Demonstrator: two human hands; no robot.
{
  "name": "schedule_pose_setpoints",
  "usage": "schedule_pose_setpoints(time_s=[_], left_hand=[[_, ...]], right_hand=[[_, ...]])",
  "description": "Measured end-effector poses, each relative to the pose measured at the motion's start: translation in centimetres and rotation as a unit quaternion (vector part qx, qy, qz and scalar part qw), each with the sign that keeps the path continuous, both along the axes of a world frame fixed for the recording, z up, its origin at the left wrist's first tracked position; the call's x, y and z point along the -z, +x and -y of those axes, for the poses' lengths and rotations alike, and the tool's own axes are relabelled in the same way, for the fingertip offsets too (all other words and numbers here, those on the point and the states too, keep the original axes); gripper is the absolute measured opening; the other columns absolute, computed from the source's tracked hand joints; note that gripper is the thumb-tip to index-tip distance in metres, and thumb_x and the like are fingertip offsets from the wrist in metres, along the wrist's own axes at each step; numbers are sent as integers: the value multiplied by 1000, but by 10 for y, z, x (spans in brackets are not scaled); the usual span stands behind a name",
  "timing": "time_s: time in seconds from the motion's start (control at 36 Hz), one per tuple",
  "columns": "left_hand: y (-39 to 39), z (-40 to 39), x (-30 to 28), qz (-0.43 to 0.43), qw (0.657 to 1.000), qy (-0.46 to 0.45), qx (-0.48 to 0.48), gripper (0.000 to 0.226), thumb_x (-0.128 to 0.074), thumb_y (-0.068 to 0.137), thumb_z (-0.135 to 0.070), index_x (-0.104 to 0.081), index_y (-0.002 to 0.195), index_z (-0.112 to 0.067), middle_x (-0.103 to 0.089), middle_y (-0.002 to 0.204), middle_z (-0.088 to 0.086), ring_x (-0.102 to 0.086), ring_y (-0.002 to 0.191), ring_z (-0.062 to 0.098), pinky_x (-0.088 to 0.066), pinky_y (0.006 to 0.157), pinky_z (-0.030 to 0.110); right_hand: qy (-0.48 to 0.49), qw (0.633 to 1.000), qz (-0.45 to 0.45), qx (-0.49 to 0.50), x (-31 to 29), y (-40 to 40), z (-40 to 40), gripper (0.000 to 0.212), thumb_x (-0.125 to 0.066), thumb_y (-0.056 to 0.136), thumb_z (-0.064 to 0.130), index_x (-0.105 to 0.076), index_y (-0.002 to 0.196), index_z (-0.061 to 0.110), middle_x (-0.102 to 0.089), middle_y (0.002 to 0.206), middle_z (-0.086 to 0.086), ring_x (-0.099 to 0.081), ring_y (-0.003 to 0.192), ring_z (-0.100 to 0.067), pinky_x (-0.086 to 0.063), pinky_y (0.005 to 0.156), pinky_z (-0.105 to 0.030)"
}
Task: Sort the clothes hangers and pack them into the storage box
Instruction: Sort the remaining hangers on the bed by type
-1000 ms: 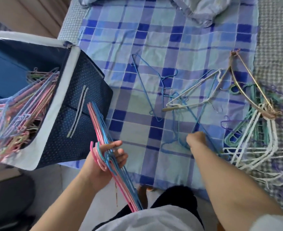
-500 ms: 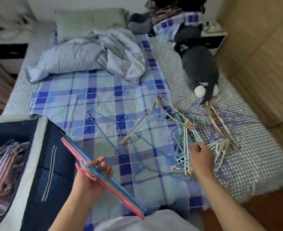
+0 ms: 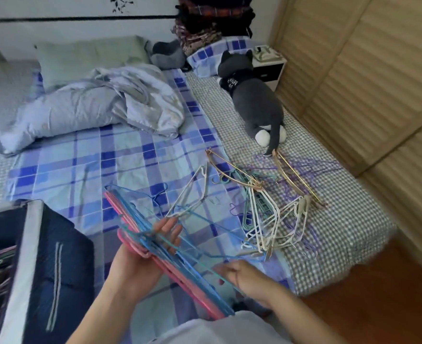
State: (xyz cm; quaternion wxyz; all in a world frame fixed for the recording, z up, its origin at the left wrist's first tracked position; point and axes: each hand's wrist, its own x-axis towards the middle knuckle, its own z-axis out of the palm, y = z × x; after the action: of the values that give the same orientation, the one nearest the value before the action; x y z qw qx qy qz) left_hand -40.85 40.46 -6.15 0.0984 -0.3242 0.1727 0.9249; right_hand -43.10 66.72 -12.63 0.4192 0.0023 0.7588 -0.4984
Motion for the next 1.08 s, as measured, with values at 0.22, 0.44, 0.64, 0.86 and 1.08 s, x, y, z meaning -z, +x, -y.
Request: schedule_pose_setpoints(time_s=[0.22,0.44,0.64,0.86,1.08], left_hand=[[6,-11,-7,-88,996,16,32,55,-102,40,-18,-79,88,-7,-69,92,2,-70,79,20,-61,77,36],[5,-9,21,-80,995,-35,50,73,-101,39,-30,-55,93,-15,-49,95,-1,-55,84,17,-46,76,33],[14,-17,41,12,993,-115,9,96,-105,22,-40,-51,96,-12,-48,83,3,-53,77,18,-48,80,32],[56,-3,108,131,983,-99,-80,34,-26,105,-8,-59,96,-10,-58,92,5,-62,91,27,-51,85,40],[48,6,109,100,987,-78,-95,11,-61,95,-19,-62,92,-8,-60,89,9,-64,86,27,-55,80,39]], right_hand=[[63,986,-57,-142,20,-5,6,33,-53,97,53,-72,93,26,-66,87,15,-55,81,6,-43,76,-17],[147,986,-50,-52,61,-26,-5,33,-39,105,41,-52,78,28,-55,80,10,-52,78,-9,-42,75,-29],[341,919,-84,-181,133,-67,-39,36,-43,96,12,-57,130,11,-57,134,-14,-53,125,-31,-43,102,-35],[437,817,-287,-242,186,-139,-24,43,-65,82,11,-58,124,4,-67,110,-19,-60,103,-40,-47,87,-43],[401,827,-260,-297,156,-147,0,28,-44,101,15,-49,128,15,-66,113,-12,-65,103,-35,-45,72,-36]])
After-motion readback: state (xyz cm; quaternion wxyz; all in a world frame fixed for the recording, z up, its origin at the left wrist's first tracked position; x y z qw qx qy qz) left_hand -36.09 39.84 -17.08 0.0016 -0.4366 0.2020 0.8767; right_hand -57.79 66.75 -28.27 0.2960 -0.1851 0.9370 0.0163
